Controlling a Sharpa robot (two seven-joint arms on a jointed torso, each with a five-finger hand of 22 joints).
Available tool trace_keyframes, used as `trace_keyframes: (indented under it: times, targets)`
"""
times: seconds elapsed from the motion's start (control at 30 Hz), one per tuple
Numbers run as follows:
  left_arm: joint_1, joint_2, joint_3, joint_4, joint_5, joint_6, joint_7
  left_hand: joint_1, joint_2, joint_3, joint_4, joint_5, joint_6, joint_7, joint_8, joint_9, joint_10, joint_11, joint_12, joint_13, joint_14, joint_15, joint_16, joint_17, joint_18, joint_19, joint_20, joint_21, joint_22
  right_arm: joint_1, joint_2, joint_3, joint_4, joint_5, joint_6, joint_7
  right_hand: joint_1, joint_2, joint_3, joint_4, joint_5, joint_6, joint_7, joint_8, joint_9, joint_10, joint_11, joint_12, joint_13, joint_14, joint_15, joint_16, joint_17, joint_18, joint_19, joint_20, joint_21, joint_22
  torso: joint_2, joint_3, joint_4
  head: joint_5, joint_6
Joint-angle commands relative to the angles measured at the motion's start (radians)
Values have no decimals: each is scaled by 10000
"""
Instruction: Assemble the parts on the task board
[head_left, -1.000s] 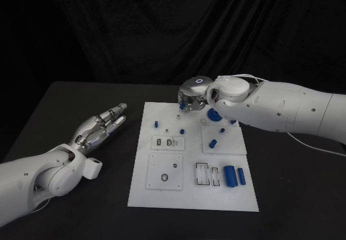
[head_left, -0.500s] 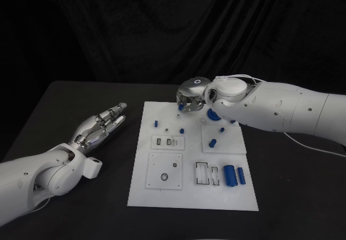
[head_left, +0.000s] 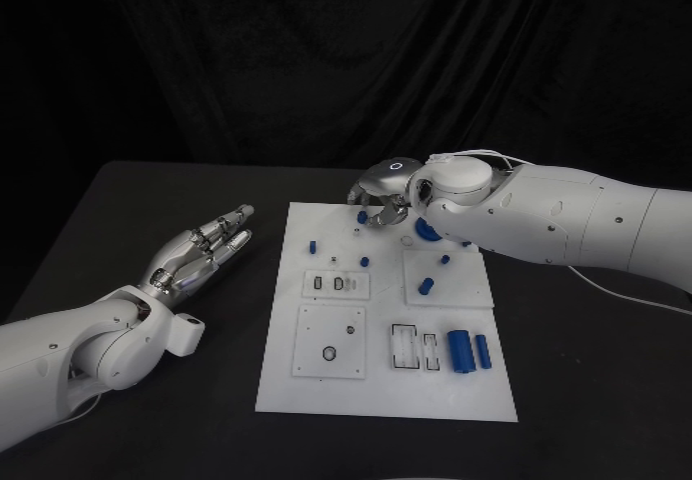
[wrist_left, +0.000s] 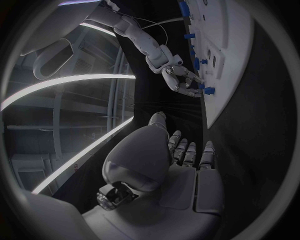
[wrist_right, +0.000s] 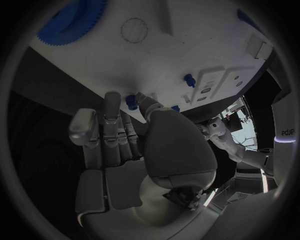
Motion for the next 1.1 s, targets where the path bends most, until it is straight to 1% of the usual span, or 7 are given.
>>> trace_keyframes:
  times: [0.03, 0.4, 0.57, 0.9, 0.93, 1.0, 1.1]
  targets:
    - [20, 7, 9, 13, -22, 118, 1861, 99, -34, 75, 8, 50, -17, 79, -13, 4, -19, 8, -65, -17, -22, 56, -37, -14, 187, -2, 59, -21, 17, -23, -78, 6, 17, 21, 51, -442, 30, -24, -245, -45, -72, -1547, -78, -135, -783, -656, 55, 91, 103, -324, 60, -92, -122, 151, -324, 45, -360, -318, 2, 0, 1, 7, 24]
    - [19, -142, 8, 81, -22, 98, 1876, 105, -35, 77, 5, 54, -16, 84, -14, 4, -16, 11, -63, -16, -22, 59, -37, -14, 187, -2, 61, -21, 17, 313, -1334, 70, 1418, 280, -2749, 289, 477, 194, -386, -215, 542, -393, 315, 159, -812, -718, -32, 1099, 572, -349, -17, 142, -32, 102, -136, 12, -263, 6, -9, 5, -13, 114, 13]
    - [19, -193, 8, 131, -21, 69, 1871, 120, -39, 84, -5, 66, -1, 89, -12, 6, -13, 19, -61, -15, -22, 65, -37, -14, 187, -1, 67, -19, 17, 608, -2317, 52, 2343, 299, -2554, 139, 554, 301, -228, -194, 736, 770, 592, 395, -704, 20, -168, 1907, 860, -224, -99, 281, 108, 70, 14, -63, -155, 209, -11, 10, -30, 133, 15]
    - [19, -139, 8, 149, -21, 75, 1861, 150, -41, 101, -18, 97, -39, 66, -19, 1, -12, 44, -60, -14, -22, 84, -37, -14, 187, 3, 81, -16, 20, 612, -4039, -115, 3353, 449, -1773, -384, 430, 232, -179, 110, 368, 1455, 399, 145, -1219, -821, -685, 8194, 5259, -639, -305, -366, -242, 278, -671, -216, -1522, -590, -8, -12, -37, 167, 69]
    - [19, -135, 8, 148, -21, 77, 1861, 155, -41, 103, -20, 101, -48, 59, -21, 0, -12, 49, -60, -14, -22, 87, -37, -14, 187, 3, 84, -16, 20, 578, -4140, -120, 3397, 470, -1757, -430, 306, 173, -284, 221, 225, 1515, 395, 141, -1249, -768, -749, 9045, 5825, -223, -265, 451, 829, 168, -317, -226, -1083, -111, -5, -15, -27, 160, 58]
    - [19, -124, 8, 140, -21, 85, 1859, 155, -41, 103, -20, 101, -48, 59, -21, 0, -12, 49, -60, -14, -22, 87, -37, -14, 187, 3, 84, -16, 20, 496, -4353, -128, 3489, 508, -1729, -578, -72, 226, -516, 549, 141, 1613, 349, 133, -1298, 2446, -849, 12443, 9868, 1307, -334, 3444, 5138, -220, 830, -266, 508, 1486, -4, -15, -32, 156, 33]
    - [18, -104, 8, 122, -21, 99, 1859, 172, -39, 114, -26, 118, -57, 34, -23, -1, -14, 63, -60, -14, -22, 98, -37, -14, 187, 4, 94, -15, 20, 416, -4528, -134, 3555, 534, -1647, -814, -241, 273, -666, 731, 117, 1605, 306, 79, -1377, 4331, -890, 13869, 11991, 2219, -402, 5258, 8066, -554, 1766, -352, 1892, 2889, 1, -8, -25, 132, 12]
